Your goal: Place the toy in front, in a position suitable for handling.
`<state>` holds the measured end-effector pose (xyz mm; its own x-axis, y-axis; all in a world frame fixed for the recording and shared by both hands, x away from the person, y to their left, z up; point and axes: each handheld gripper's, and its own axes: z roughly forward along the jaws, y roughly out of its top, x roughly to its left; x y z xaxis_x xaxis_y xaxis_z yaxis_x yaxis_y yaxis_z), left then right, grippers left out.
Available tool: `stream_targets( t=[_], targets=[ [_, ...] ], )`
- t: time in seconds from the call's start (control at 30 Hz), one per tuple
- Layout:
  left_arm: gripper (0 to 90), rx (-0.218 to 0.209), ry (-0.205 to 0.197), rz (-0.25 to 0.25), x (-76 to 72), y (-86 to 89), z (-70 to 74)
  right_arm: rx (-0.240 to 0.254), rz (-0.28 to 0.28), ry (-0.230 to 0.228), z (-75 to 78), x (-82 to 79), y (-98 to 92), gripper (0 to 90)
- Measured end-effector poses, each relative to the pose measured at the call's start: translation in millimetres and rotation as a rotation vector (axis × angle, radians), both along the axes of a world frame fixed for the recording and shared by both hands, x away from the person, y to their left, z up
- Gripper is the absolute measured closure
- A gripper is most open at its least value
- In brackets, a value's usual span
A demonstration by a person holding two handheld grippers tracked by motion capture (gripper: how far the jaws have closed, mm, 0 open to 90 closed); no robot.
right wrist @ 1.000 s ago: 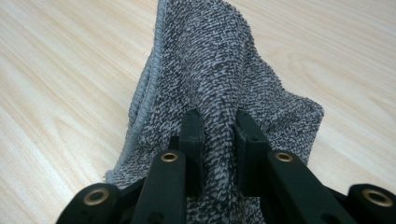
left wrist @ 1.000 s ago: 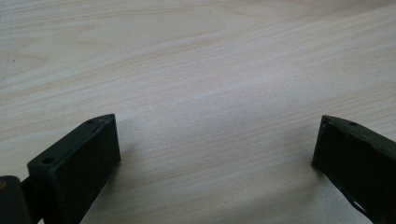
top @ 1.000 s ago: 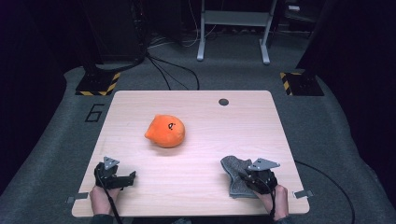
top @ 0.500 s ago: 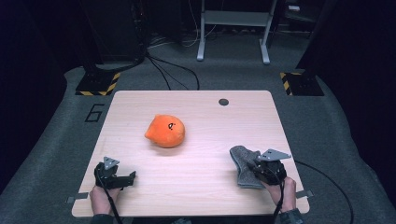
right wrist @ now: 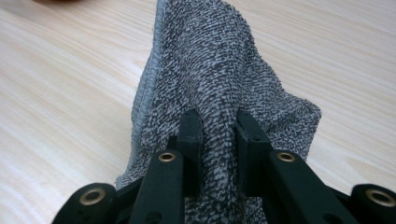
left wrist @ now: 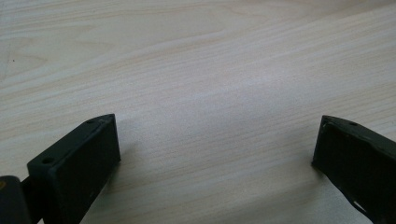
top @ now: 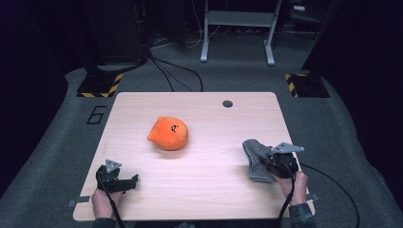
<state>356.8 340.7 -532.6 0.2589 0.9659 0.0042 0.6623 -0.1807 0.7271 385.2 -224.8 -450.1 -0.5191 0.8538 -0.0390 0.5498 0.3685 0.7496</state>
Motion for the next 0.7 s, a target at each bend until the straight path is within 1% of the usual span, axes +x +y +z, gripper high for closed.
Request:
stream_targets(
  t=[0.1, 0.13, 0.17, 0.23, 0.27, 0.3, 0.37, 0.43, 0.53, 0.57, 0.6, 0.63, 0.67, 0.7],
  targets=[
    [0.3, 0.001, 0.002, -0.001, 0.0, 0.0, 0.1, -0.008, -0.016, 0.005, -2.8, 7.0, -3.7, 74.5],
    [0.3, 0.001, -0.005, 0.002, 0.1, -0.1, -0.2, -0.013, -0.011, 0.009, -3.7, 9.6, -5.5, 74.5],
    [0.3, 0.001, -0.001, 0.0, 0.1, 0.1, 0.0, -0.011, -0.023, 0.012, -4.7, 12.0, -6.6, 74.5],
    [0.3, 0.001, 0.004, -0.001, 0.0, 0.1, 0.3, -0.013, -0.024, 0.014, -6.4, 16.0, -9.3, 74.4],
    [0.3, 0.001, -0.004, 0.002, 0.1, -0.1, -0.2, -0.01, -0.027, 0.015, -7.5, 18.3, -10.6, 74.3],
    [0.3, 0.0, -0.003, 0.002, 0.1, -0.1, -0.2, -0.018, -0.033, 0.01, -8.5, 20.6, -12.3, 74.2],
    [0.3, 0.0, -0.004, 0.002, 0.2, -0.1, -0.2, -0.01, -0.05, 0.01, -11.4, 25.0, -15.2, 74.1],
    [0.2, 0.0, -0.004, 0.003, 0.2, -0.2, -0.3, -0.015, -0.05, 0.012, -15.0, 29.7, -18.0, 73.7],
    [0.2, -0.002, -0.002, 0.004, 0.4, -0.3, -0.3, -0.009, -0.054, 0.041, -21.5, 36.7, -20.2, 73.0],
    [0.2, -0.001, -0.002, 0.004, 0.4, -0.2, -0.2, -0.014, -0.06, 0.041, -23.0, 38.5, -20.7, 72.7],
    [0.2, -0.002, -0.002, 0.003, 0.4, -0.3, -0.3, -0.006, -0.071, 0.043, -25.3, 40.9, -20.9, 72.3],
    [0.2, -0.001, -0.002, 0.003, 0.4, -0.2, -0.2, -0.006, -0.071, 0.04, -27.2, 43.6, -21.8, 72.0],
    [0.2, -0.002, -0.002, 0.003, 0.5, -0.2, -0.2, -0.01, -0.075, 0.045, -28.9, 46.0, -22.2, 71.3],
    [0.2, -0.002, -0.002, 0.003, 0.4, -0.2, -0.2, -0.004, -0.084, 0.051, -30.3, 47.6, -21.8, 70.6]
  ],
)
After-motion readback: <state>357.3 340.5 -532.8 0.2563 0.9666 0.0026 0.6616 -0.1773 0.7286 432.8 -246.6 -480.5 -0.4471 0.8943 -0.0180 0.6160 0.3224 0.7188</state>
